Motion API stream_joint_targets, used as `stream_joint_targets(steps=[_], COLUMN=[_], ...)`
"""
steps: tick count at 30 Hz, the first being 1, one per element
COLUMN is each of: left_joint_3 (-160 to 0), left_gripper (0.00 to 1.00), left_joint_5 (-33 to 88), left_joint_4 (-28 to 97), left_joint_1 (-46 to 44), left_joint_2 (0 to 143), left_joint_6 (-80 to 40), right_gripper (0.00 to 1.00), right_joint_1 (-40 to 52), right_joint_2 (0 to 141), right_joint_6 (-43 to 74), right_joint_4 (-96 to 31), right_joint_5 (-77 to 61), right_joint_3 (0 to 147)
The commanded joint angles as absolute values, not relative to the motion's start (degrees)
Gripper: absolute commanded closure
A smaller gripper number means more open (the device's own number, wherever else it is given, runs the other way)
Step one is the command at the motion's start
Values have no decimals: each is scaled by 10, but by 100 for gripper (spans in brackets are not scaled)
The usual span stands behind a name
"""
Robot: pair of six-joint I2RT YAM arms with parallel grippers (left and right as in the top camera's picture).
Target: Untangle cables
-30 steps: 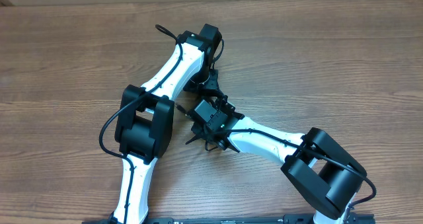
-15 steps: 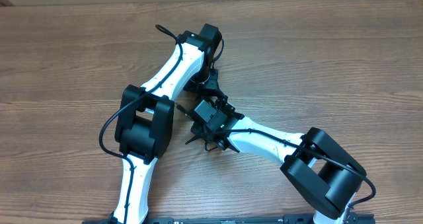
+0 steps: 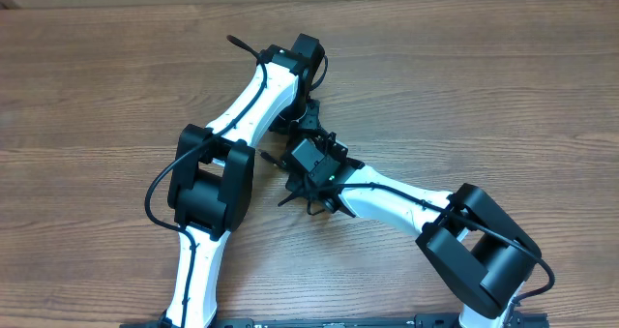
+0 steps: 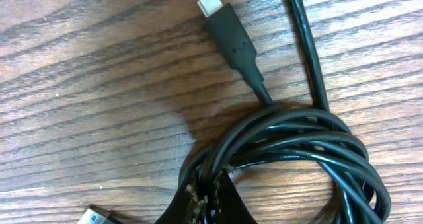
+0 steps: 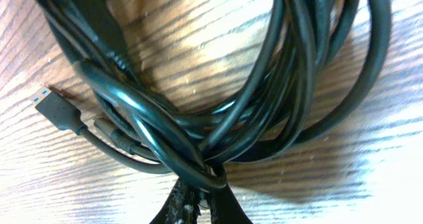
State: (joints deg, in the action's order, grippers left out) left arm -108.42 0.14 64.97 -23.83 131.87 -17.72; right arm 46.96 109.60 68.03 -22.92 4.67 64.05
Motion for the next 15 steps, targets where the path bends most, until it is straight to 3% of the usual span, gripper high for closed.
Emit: stream_joint_targets(steps=[1,8,15], left_joint_3=[-1089,-1089,-1089], left_gripper=[96,96,96], left_joint_5=[-9,-9,-9], left_joint_4=[656,655,653], left_joint_1=[-232,-233,-233], left_joint_2=[1315,1315,1315], left_joint_6=[-178,-178,-178], right_gripper=[96,96,96], right_joint_1=[439,408,407], right_joint_2=[1073,1069,1035], right_joint_6=[670,654,610], right_joint_4=[-213,-184,-183], right_joint_5=[65,-26,13], right_joint_3=[638,638,638])
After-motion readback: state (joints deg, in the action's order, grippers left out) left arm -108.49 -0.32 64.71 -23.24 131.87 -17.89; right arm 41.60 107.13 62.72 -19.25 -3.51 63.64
